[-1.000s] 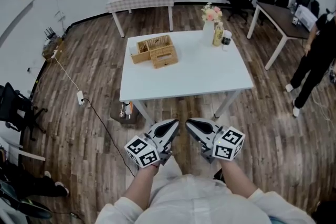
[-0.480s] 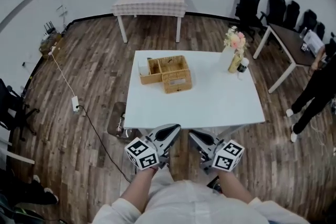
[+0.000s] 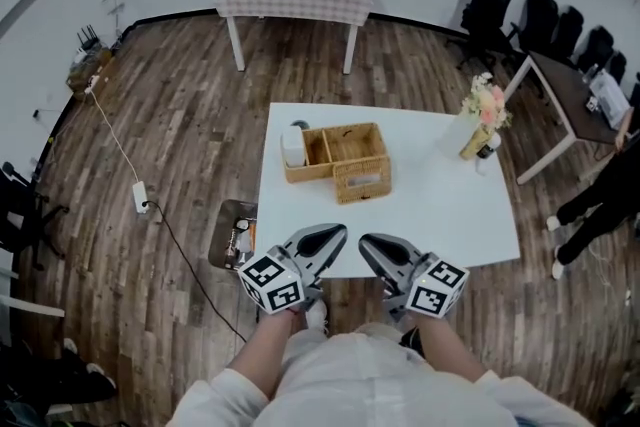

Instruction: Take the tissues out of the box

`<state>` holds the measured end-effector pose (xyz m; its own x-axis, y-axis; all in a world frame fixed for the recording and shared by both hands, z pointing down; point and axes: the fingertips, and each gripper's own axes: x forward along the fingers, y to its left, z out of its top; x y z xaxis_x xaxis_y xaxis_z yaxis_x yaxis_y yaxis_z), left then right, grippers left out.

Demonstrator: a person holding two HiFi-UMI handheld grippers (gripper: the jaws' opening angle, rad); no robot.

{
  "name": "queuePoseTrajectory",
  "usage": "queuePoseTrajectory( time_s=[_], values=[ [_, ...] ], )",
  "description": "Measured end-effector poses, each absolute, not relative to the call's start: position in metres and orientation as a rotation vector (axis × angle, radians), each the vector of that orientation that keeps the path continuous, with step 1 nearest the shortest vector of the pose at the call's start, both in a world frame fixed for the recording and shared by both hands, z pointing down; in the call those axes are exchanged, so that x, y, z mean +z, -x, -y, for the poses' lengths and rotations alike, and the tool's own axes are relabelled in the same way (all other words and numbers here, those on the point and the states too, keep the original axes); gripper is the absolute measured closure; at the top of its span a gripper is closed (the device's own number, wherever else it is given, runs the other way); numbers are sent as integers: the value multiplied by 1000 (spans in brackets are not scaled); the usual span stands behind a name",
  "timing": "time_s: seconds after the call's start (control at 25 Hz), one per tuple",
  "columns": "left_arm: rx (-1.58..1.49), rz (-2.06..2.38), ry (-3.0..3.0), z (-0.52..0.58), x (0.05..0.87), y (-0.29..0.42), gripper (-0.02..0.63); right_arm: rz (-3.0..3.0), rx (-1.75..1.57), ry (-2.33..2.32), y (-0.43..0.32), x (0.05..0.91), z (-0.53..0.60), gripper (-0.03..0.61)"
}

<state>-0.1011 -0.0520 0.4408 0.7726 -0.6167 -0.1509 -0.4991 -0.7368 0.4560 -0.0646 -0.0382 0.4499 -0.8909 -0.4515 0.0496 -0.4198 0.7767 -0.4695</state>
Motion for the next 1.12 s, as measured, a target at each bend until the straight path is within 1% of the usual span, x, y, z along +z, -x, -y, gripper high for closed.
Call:
queuePoseTrajectory(
  time_s=[0.32,0.64,1.12],
  values=[
    [-386,885,-2545,96,446,115,615,-2920,-730,740,67,449,97,543],
    [-351,1022,-2454,141,446,121,615,-2926,-756,665,58,448,154,543],
    [-260,1248,-2373,185,455,135,614,-2926,-808,534,54,458,197,543]
  ],
)
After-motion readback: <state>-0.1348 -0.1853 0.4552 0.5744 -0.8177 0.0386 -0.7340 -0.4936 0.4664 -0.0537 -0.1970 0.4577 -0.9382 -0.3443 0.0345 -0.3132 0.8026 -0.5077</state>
